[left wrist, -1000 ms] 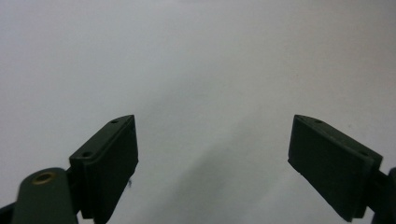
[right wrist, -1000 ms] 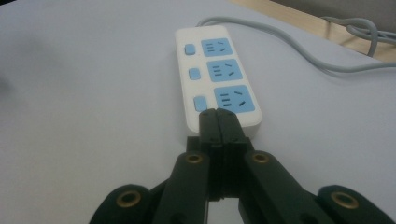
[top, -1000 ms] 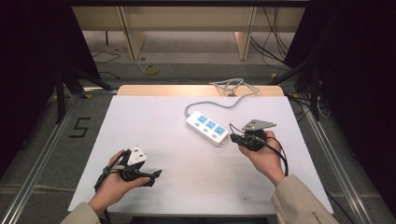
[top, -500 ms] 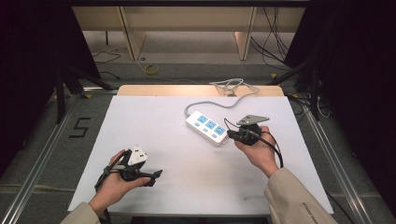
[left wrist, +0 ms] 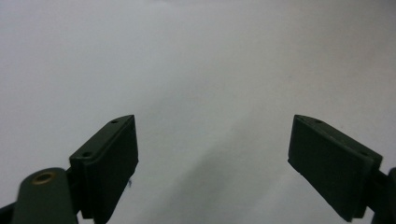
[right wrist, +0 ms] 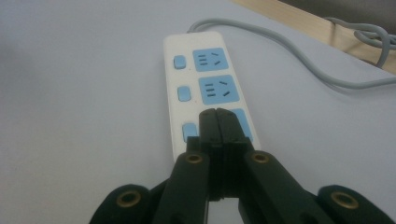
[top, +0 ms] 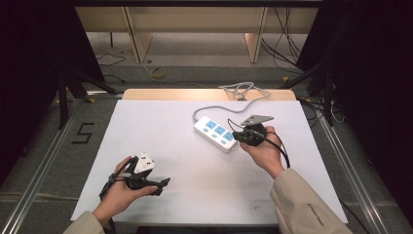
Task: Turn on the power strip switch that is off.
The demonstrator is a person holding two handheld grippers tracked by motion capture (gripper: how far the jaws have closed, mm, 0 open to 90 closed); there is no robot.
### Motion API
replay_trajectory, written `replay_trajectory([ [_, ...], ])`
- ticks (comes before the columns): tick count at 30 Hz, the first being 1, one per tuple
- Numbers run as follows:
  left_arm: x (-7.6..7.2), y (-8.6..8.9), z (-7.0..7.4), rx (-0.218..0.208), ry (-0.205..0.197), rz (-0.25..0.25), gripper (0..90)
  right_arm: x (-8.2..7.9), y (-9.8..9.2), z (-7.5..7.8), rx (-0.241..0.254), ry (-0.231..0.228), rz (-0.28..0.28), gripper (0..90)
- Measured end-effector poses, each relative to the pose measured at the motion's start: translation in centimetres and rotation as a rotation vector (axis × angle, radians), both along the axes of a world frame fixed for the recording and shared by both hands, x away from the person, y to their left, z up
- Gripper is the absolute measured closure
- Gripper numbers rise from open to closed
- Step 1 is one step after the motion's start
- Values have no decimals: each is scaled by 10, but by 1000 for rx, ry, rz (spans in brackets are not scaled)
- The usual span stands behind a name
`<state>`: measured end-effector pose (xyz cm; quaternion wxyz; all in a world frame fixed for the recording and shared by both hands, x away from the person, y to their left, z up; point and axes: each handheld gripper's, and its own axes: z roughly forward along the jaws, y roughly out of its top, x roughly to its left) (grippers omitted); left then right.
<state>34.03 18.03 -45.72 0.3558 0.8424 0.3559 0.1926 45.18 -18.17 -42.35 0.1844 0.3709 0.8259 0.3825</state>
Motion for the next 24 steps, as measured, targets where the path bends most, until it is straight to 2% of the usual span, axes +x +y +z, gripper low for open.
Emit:
replay_trajectory([
  [24, 0, 0, 0, -2, 2, 0, 158, 19, 13, 0, -13, 20, -10, 900],
])
